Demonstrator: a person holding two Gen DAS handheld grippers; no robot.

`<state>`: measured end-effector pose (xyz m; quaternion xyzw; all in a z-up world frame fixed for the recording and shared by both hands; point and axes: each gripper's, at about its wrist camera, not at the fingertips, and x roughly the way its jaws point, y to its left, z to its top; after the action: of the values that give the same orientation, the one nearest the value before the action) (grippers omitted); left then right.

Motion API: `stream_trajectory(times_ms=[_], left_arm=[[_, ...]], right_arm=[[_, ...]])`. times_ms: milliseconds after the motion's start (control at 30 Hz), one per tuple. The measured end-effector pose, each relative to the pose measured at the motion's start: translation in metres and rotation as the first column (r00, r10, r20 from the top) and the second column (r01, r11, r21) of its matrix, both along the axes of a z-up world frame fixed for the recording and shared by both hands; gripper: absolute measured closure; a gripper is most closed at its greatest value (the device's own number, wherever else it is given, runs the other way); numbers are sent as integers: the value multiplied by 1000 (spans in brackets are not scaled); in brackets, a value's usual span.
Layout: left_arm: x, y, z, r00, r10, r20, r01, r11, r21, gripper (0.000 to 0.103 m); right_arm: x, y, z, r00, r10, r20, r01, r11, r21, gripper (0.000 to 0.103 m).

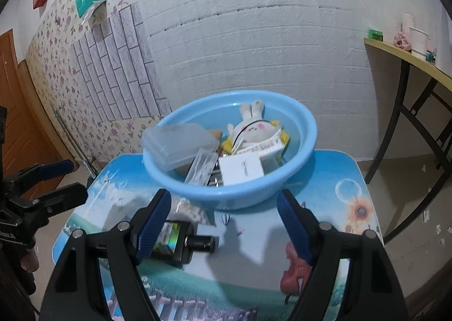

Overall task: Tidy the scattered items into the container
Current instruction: 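Withdraw both grippers from the basin toward the black bottle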

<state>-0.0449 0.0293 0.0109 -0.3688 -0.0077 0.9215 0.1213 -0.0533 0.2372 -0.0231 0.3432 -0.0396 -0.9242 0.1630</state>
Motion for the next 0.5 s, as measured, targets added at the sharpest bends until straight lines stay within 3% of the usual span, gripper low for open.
stream_trajectory(times_ms=[500], left_arm=[[17, 2, -58, 993, -20, 118, 19, 1000, 9, 3]], right_arm=[[13, 4, -39, 994, -13, 111, 9, 999, 36, 25]])
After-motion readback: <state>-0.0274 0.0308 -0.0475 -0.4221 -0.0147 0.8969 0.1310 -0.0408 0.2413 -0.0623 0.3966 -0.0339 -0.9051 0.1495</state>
